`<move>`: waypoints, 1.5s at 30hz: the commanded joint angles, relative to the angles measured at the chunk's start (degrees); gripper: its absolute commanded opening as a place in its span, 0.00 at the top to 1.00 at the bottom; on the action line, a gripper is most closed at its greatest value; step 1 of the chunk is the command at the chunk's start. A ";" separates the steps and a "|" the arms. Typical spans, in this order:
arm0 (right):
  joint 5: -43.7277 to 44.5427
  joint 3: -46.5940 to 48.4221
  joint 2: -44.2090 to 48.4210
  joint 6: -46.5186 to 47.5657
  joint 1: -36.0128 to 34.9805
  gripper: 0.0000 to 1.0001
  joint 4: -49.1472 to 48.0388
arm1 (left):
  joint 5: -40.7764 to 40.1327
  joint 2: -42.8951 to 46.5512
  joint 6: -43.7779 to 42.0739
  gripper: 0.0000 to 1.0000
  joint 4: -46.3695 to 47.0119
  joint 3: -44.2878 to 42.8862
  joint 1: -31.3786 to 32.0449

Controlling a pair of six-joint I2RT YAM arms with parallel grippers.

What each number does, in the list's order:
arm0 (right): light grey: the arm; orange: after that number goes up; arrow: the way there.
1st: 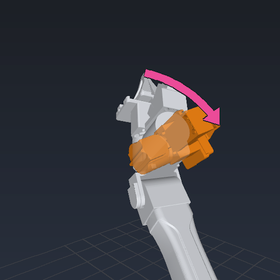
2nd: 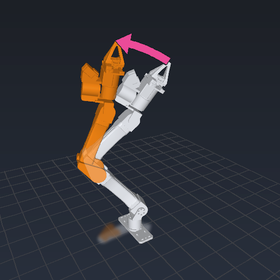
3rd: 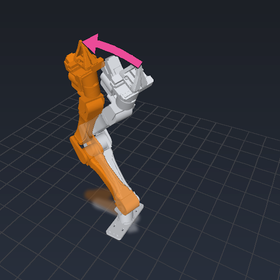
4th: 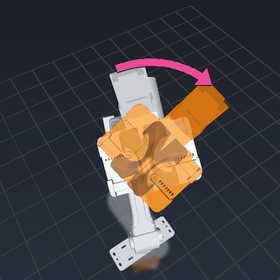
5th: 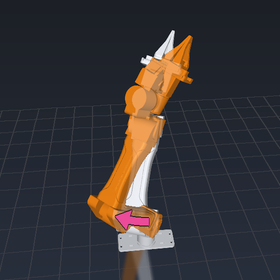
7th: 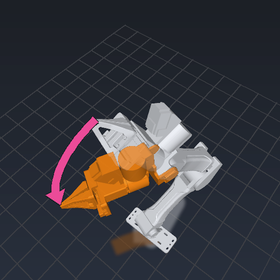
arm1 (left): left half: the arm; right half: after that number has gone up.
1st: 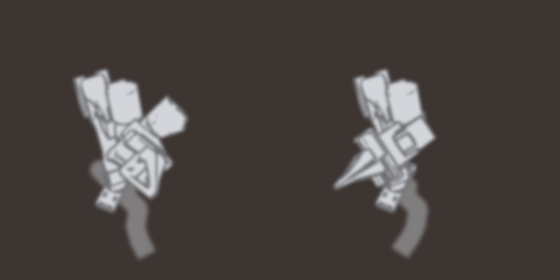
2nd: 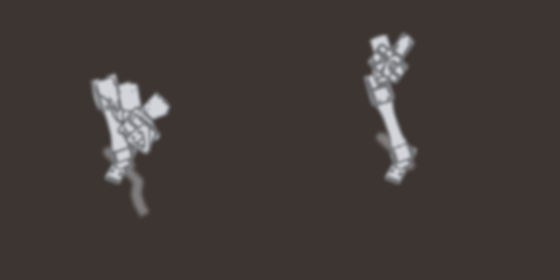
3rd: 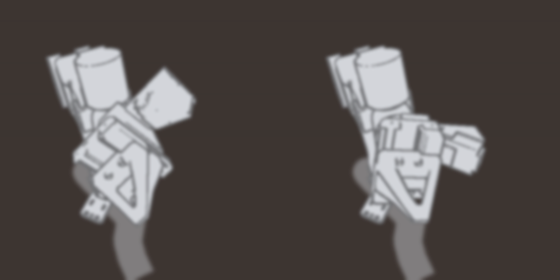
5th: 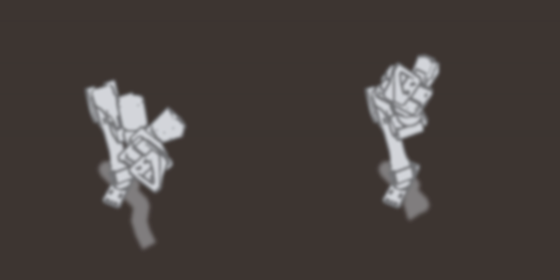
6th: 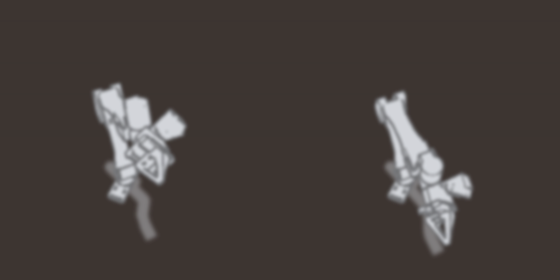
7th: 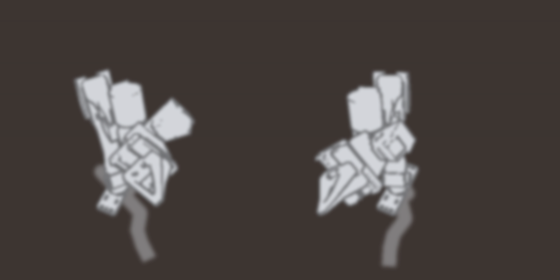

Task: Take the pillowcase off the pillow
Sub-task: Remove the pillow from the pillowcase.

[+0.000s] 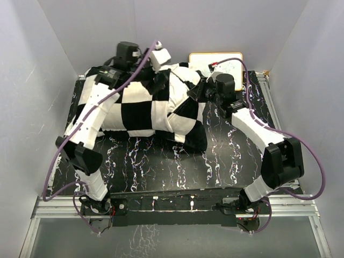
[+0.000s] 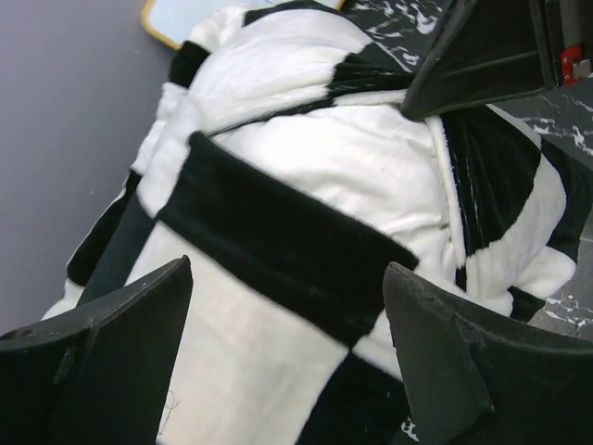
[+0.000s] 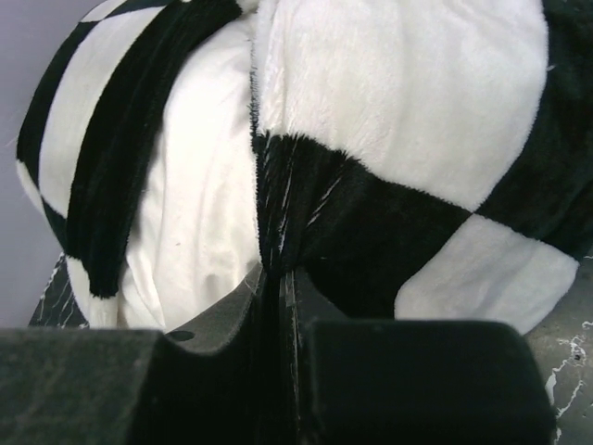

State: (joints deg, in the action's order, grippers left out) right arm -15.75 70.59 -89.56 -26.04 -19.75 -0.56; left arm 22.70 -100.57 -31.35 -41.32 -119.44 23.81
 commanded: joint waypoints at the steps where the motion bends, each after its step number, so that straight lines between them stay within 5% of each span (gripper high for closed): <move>1: -7.31 -0.62 7.34 -0.94 -0.25 0.92 -11.68 | 1.42 -3.68 -9.89 0.17 1.38 2.29 4.40; 9: -7.36 -8.34 12.24 -1.84 -0.25 0.92 -13.72 | 2.49 -8.99 -15.59 0.18 14.63 4.36 8.46; 21: -7.98 -17.78 13.39 -3.85 2.21 0.92 -17.27 | 3.42 -16.94 -25.31 0.18 14.06 1.54 13.24; 33: -11.23 -22.70 15.99 -6.81 4.11 0.92 -20.01 | 0.02 -22.59 -26.58 0.22 25.04 1.64 16.20; 39: -10.39 -25.02 20.07 -8.53 4.53 0.89 -19.86 | -4.22 -25.75 -27.67 0.36 32.37 4.22 16.26; 42: -8.42 -26.43 22.16 -9.36 4.63 0.69 -18.39 | -4.22 -28.58 -24.89 0.49 29.85 -0.53 16.26; 45: -3.06 -28.74 25.70 -10.21 4.73 0.46 -16.28 | -3.42 -31.70 -20.09 0.80 25.38 -7.59 16.27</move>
State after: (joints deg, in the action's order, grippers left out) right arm -19.92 42.83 -70.32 -35.05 -13.76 -13.45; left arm 21.69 -127.48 -55.79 -15.25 -120.38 40.34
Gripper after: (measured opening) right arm 0.430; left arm 0.342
